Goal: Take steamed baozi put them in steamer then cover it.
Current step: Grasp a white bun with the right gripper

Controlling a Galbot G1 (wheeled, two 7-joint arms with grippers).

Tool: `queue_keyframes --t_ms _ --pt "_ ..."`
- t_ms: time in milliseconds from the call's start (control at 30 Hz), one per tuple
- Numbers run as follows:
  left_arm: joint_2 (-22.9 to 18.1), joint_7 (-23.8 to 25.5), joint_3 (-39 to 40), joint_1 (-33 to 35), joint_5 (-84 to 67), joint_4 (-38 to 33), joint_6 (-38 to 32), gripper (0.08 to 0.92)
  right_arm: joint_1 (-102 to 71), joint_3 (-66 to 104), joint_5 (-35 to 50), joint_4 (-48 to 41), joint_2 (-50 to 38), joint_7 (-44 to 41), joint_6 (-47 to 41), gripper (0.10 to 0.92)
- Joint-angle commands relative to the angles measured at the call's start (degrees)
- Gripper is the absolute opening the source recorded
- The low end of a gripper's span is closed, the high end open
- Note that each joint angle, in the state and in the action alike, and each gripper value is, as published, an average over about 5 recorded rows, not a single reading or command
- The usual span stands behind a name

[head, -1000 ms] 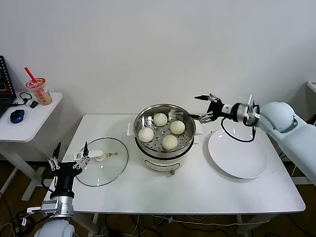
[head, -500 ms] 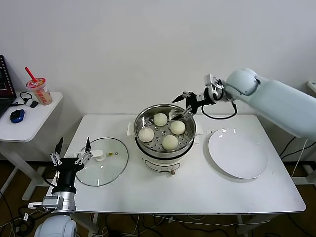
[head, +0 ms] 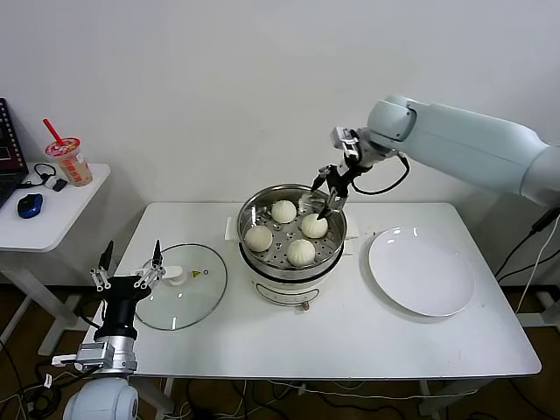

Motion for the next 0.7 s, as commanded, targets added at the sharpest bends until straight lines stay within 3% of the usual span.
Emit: queue_keyframes --t_ms 33,400,700 --pt "-0.1 -0.3 -0.1 0.3 -0.9 -0.2 0.1 0.823 1.2 -5.3 -0.6 -6.9 8.4 -1.6 0.2 0.823" --pt "0.3 -0.1 -0.5 1.0 -0.9 -0.8 -0.3 0.823 -5.7 -0.6 -7.3 -14.4 11.9 -0.3 0.3 0.823" --pt "0.2 -0.1 -1.0 1.5 -0.9 -0.5 -0.7 0.823 -10.9 3.4 -8.1 -18.8 14.1 1.8 -0.7 0.823"
